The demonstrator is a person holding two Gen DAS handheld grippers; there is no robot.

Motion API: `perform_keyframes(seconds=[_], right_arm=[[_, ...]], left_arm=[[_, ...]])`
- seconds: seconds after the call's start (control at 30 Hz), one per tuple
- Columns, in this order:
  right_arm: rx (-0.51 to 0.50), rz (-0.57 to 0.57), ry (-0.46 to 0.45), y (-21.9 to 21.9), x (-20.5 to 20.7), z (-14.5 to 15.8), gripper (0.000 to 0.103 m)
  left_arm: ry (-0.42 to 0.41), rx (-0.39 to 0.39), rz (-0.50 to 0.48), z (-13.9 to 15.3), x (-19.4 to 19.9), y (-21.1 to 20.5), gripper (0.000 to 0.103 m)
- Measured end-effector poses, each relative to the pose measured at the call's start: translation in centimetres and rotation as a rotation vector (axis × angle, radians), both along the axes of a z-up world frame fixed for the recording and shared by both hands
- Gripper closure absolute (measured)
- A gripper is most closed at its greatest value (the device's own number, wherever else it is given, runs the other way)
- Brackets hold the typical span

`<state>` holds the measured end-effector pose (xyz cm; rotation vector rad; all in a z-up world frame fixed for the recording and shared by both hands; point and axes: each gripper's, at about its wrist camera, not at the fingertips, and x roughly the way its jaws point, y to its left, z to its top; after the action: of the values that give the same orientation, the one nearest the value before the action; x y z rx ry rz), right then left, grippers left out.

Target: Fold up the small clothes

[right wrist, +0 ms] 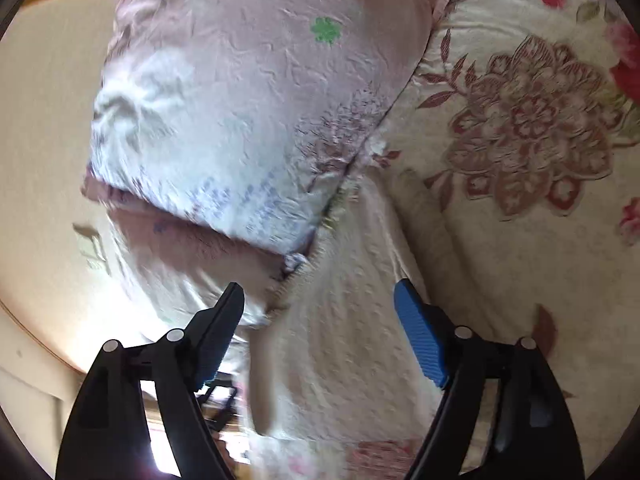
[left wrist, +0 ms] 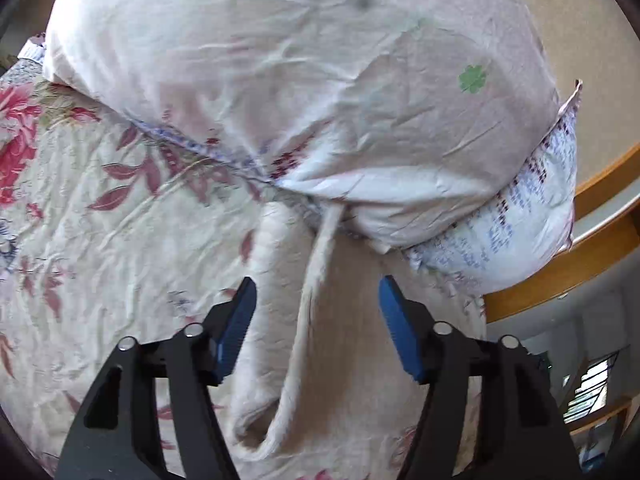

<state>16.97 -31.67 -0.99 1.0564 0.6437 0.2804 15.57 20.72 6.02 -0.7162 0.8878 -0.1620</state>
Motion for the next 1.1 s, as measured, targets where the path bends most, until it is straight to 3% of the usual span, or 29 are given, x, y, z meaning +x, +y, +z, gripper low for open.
perform_keyframes(seconds=[0.13, 0.23, 0.33, 0.37, 0.43, 0.53, 0.63, 0.73, 0.8, 0.87, 0.93, 0.97, 1.0, 1.03, 1.1], right_arm=[[0.025, -0.016, 0.042, -1.1, -0.8, -1.6, 0.024], [0.020, -0.006, 0.048, -0.7, 0.4, -1.5, 0.024], [-0.003, 0.018, 0.048, -1.2, 0.1, -1.5, 0.024], [-0.007, 0.025, 0.047, -1.1, 0.1, -1.5, 0.024], [-0.002, 0.031, 0.046, -1.3, 0.0, -1.6, 0.024], [-0.001, 0.034, 0.058, -1.9, -0.4, -1.8, 0.024], [-0.048, 0.030, 0.063, -3.0, -0.9, -1.3, 0.024], [-0.110, 0.014, 0.050, -4.2, -1.3, -0.5, 0.024], [-0.115, -0.008, 0.045, -5.1, -1.4, -0.4, 0.024], [-0.115, -0.041, 0.052, -6.3, -1.6, -0.5, 0.024], [-0.105, -0.057, 0.060, -7.2, -1.7, -0.6, 0.024], [-0.084, -0.058, 0.061, -7.8, -1.9, -0.6, 0.024], [-0.069, -0.052, 0.059, -8.1, -2.0, -0.6, 0.024], [-0.063, -0.037, 0.059, -8.3, -2.0, -0.6, 0.020], [-0.070, -0.011, 0.074, -8.4, -1.6, -0.7, 0.016]], left_arm=[[0.063, -0.038, -0.056, -2.3, 0.3, 0.5, 0.038], [0.100, 0.001, -0.109, -3.9, 1.1, -1.3, 0.038], [0.124, 0.044, -0.090, -5.2, 2.1, -2.3, 0.041], [0.121, 0.046, -0.072, -5.5, 2.3, -2.4, 0.047], [0.138, 0.003, -0.049, -6.1, 2.8, -2.4, 0.081], [0.106, -0.048, -0.044, -4.7, 2.8, -3.6, 0.086], [-0.001, -0.165, -0.164, -0.6, 3.6, -8.3, 0.087], [-0.086, -0.322, -0.323, 2.5, 6.1, -15.6, 0.087], [-0.084, -0.510, -0.376, 2.4, 9.1, -21.5, 0.086], [-0.017, -0.720, -0.401, 0.9, 11.8, -26.8, 0.081], [0.036, -0.898, -0.477, 0.0, 13.1, -30.9, 0.084], [0.044, -0.902, -0.514, 0.2, 13.1, -32.0, 0.083], [0.024, -0.848, -0.551, 0.8, 12.8, -32.5, 0.077], [-0.008, -0.782, -0.574, 1.4, 12.5, -32.2, 0.064], [-0.039, -0.634, -0.533, 1.6, 12.0, -30.0, 0.047]])
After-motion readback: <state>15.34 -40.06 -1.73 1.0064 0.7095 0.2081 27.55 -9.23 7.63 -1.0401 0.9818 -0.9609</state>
